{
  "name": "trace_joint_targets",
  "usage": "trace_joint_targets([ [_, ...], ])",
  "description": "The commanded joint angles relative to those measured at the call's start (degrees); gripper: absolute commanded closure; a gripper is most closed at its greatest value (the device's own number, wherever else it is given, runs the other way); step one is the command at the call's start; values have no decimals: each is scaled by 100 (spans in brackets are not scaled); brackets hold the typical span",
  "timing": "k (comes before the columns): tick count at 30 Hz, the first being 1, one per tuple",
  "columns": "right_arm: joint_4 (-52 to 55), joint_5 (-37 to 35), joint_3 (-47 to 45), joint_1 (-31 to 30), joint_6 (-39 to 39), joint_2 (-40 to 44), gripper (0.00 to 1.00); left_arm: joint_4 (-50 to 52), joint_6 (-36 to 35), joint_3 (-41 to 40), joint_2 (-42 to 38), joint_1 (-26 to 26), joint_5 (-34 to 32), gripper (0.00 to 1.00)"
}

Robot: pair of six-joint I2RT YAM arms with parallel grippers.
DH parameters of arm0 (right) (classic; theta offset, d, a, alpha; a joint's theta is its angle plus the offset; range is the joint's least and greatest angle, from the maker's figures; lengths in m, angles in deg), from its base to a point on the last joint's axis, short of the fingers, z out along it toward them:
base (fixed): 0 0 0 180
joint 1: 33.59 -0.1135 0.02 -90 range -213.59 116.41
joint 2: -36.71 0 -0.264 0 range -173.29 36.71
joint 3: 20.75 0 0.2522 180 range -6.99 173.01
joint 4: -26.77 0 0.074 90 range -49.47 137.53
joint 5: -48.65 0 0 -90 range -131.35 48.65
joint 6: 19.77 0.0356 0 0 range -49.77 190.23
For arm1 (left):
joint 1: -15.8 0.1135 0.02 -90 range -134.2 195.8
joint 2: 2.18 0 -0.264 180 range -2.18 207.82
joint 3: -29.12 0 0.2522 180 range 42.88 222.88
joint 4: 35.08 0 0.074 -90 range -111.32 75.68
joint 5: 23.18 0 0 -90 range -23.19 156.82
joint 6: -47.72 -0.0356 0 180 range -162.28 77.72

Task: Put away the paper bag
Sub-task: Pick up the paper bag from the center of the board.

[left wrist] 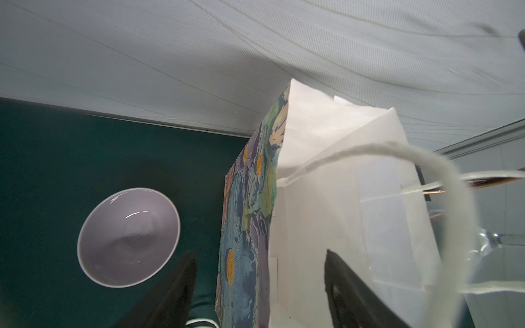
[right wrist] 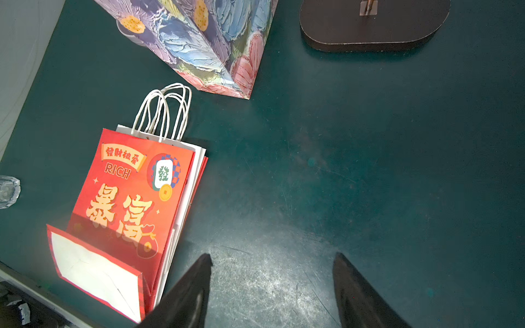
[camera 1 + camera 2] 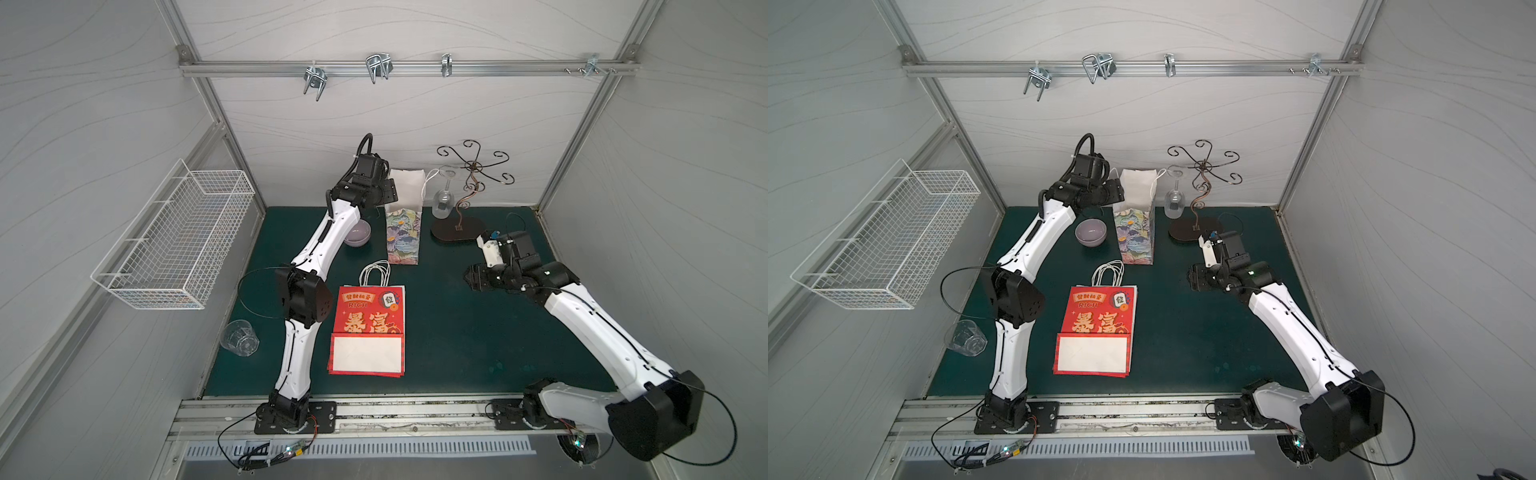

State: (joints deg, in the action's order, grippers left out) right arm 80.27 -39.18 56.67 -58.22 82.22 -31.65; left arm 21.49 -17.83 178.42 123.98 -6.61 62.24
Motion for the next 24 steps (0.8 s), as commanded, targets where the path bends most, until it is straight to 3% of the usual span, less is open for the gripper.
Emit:
trace_joint_targets([
  [1,252,-82,164,80,-117,82,32,47,130,155,86,-30,-122,35],
  [18,363,-288,111,133,-24,564,32,-434,16,-338,-245,-52,-122,100],
  [24,497,-518,88,141,-65,863,32,-1441,102,-1340,-929,-22,-149,100],
])
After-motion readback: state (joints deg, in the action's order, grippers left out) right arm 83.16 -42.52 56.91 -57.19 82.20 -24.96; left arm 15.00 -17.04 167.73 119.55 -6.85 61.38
